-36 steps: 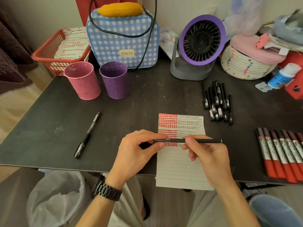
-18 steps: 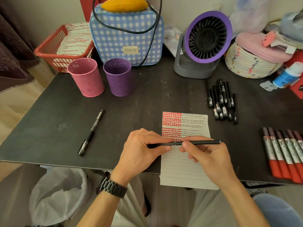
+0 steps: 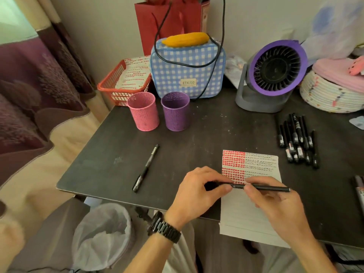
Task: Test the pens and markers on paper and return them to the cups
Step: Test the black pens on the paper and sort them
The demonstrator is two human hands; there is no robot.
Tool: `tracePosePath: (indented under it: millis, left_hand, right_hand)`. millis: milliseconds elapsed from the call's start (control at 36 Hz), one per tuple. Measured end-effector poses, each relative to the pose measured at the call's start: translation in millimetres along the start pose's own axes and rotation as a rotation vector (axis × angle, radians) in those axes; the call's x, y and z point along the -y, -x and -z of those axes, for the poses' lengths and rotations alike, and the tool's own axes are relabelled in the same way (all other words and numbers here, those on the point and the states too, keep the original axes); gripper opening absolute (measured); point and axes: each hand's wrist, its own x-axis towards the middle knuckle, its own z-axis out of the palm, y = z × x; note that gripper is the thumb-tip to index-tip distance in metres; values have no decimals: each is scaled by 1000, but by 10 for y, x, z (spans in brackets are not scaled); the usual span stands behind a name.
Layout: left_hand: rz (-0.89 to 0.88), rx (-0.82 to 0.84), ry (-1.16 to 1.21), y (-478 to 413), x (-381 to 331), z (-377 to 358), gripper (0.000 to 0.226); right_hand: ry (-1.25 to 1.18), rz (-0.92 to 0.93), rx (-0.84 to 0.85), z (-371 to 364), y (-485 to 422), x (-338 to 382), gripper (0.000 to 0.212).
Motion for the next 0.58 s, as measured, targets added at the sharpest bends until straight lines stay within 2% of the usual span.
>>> tracePosePath:
  millis: [56, 139, 250, 306, 500, 583]
  left_hand:
    - [48, -75, 68, 40, 17, 72, 20]
    - [77, -299, 72, 155, 33, 308, 17]
    - [141, -626, -100, 361, 122, 808, 14]
    - [213, -700, -181, 461, 208, 1052, 12]
    - [525, -575, -305, 698, 578, 1367, 11]
    - [592, -524, -383, 713, 670, 1306, 12]
  right_hand:
    - [93, 32, -9, -18, 26, -24, 29]
    - [314, 132, -2, -64, 65, -86, 32]
    - [518, 241, -28, -128, 70, -137, 43]
    - [581, 253, -35, -135, 53, -153, 46]
    - [794, 202, -15, -193, 30, -205, 58]
    - [881, 196, 16, -221, 40, -196, 62]
